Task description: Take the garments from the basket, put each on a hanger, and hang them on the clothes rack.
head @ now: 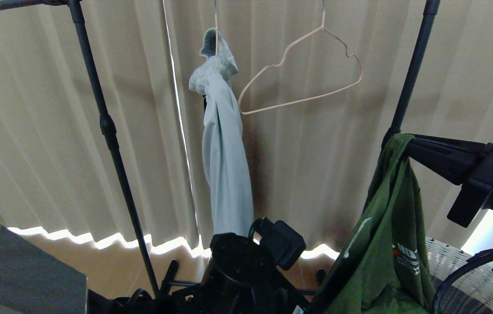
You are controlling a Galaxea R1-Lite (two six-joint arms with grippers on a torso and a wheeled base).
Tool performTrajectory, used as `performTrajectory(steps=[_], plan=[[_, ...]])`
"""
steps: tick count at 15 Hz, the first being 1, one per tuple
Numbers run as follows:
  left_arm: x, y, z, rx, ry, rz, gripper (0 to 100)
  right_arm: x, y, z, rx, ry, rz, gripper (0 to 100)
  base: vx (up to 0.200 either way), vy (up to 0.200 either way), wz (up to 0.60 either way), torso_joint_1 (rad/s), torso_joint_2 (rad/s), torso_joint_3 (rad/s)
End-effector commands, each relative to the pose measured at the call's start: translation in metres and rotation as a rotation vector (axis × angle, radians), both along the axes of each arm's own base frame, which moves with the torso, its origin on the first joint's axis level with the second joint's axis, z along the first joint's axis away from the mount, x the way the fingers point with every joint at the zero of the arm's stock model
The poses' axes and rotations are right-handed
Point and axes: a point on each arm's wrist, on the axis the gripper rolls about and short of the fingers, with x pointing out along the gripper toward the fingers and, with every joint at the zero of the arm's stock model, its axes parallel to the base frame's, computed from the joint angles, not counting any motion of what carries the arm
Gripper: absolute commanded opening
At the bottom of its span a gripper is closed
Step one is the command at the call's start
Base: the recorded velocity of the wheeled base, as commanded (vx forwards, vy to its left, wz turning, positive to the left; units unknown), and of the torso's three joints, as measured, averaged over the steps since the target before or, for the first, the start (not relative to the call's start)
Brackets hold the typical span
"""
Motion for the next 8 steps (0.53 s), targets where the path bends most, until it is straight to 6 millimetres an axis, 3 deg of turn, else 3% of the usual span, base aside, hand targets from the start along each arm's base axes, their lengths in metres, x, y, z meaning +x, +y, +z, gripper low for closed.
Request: performTrajectory(steps=[1,3,4,8], plan=[[-0.007,0.011,0.005,0.003,-0.005,-0.004,100,0.000,-0.002,0.000,0.001,-0.002,-0.007,0,0.000,0.000,0.00,0.000,0.00,0.000],[-0.011,0.015,0.004,0.010,-0.004,-0.007,100,0.000,-0.002,0.000,0.001,-0.002,-0.007,0,0.000,0.000,0.00,0.000,0.00,0.000],[-0.015,0.019,0.005,0.012,-0.004,-0.013,0,0.000,-0.002,0.000,0.001,-0.002,-0.008,0,0.000,0.000,0.00,0.000,0.00,0.000],[-0.044,0.055,0.020,0.073,-0.109,-0.084,0,0.009,-0.012,0.000,0.000,0.002,-0.074,0,0.000,0.000,0.00,0.000,0.00,0.000]])
